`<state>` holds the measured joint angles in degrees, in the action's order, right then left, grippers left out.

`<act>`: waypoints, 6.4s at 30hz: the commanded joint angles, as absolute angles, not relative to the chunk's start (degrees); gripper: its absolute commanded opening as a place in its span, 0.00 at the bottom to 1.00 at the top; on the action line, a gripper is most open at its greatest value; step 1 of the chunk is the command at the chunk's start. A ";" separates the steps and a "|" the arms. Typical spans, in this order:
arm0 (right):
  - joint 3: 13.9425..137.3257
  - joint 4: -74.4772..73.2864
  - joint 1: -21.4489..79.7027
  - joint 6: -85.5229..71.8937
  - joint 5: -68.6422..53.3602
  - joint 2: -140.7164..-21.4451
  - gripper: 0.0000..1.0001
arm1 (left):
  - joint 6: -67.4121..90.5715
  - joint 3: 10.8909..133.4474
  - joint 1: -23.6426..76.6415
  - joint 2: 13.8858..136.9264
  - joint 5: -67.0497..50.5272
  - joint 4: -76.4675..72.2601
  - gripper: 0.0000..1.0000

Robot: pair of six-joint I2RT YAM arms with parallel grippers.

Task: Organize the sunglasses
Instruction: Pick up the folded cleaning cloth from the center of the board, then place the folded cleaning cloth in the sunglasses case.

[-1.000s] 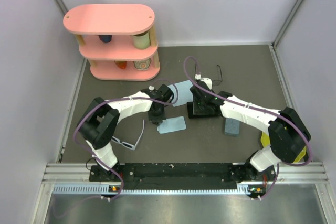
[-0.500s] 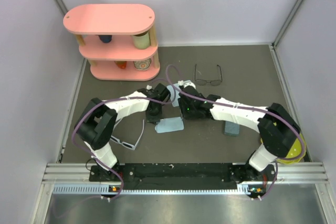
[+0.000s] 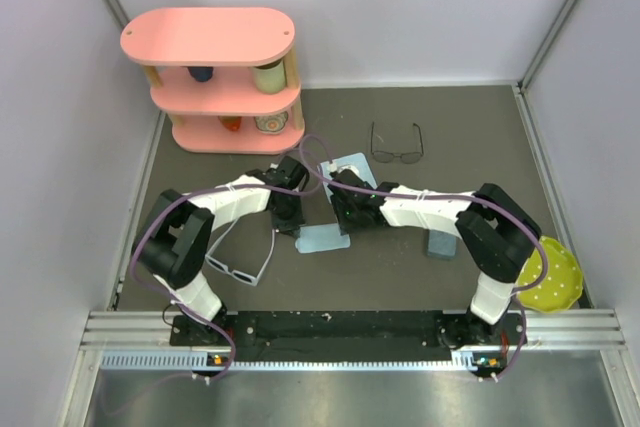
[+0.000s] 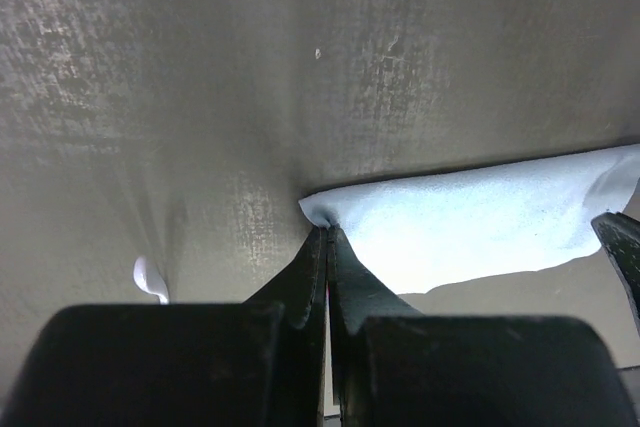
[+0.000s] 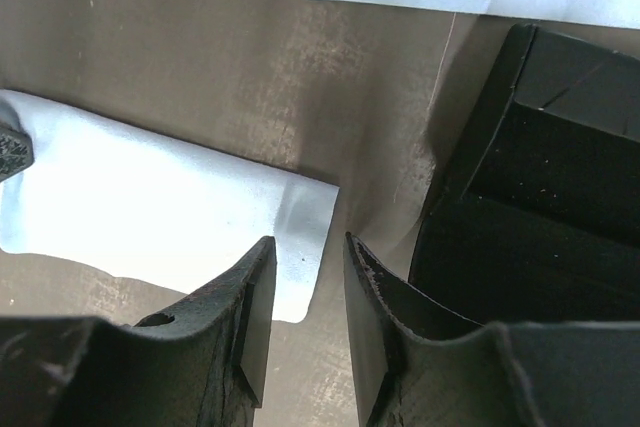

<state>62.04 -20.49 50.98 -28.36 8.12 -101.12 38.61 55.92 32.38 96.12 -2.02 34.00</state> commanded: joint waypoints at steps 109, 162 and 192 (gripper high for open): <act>57.31 -26.98 33.05 -26.63 27.07 -89.38 0.00 | 33.93 99.84 41.49 122.17 -16.18 36.30 0.00; 57.92 -23.29 29.97 -29.62 28.57 -96.77 0.00 | 34.01 105.12 41.84 126.91 -5.27 43.68 0.16; 57.83 -25.40 29.97 -32.26 22.59 -92.10 0.00 | 35.07 102.40 42.19 123.84 -13.71 36.30 0.10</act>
<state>57.36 -26.26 30.59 -31.35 24.23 -92.09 34.74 103.94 41.78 127.09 -9.76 41.12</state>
